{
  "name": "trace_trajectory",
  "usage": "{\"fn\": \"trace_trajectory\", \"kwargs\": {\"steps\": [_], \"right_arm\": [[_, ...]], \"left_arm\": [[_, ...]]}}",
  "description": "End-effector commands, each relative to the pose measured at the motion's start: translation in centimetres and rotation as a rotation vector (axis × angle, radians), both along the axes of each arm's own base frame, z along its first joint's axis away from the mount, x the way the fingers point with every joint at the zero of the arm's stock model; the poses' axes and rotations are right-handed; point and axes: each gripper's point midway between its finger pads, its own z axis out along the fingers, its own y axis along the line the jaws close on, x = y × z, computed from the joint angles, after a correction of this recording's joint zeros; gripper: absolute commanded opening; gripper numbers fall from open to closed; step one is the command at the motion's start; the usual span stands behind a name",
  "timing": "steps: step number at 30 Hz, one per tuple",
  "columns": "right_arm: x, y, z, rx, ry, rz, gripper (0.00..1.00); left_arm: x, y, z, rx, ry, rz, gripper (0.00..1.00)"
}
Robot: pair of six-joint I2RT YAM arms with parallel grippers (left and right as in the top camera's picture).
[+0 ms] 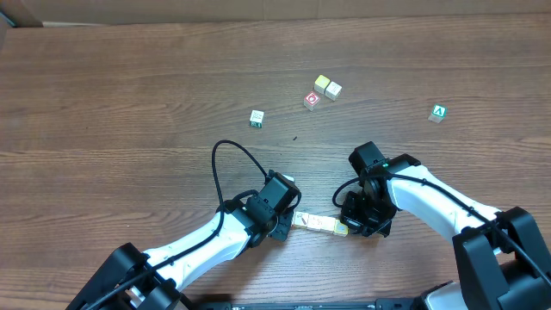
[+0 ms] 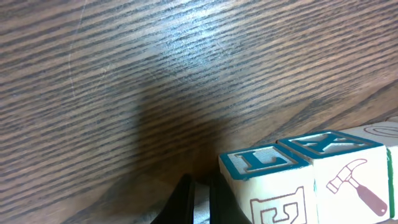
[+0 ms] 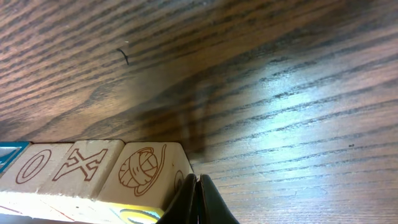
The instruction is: Flip 5 blocks
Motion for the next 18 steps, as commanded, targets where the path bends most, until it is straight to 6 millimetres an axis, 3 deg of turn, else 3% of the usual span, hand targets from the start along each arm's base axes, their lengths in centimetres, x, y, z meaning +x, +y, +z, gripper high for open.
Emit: {"fn": "trace_trajectory", "kwargs": {"steps": [1, 9, 18], "right_arm": [[-0.5, 0.7, 0.0, 0.002, 0.012, -0.011, 0.04], [-1.2, 1.9, -0.2, -0.032, 0.003, 0.002, 0.04], [-1.3, 2.4, -0.2, -0.030, -0.003, -0.001, 0.04]], "left_arm": [[0.1, 0.6, -0.4, 0.029, -0.007, -0.005, 0.04], [0.3, 1.0, -0.5, 0.049, -0.019, 0.000, 0.04], [-0.1, 1.3, -1.8, 0.119, -0.009, -0.131, 0.04]]}}
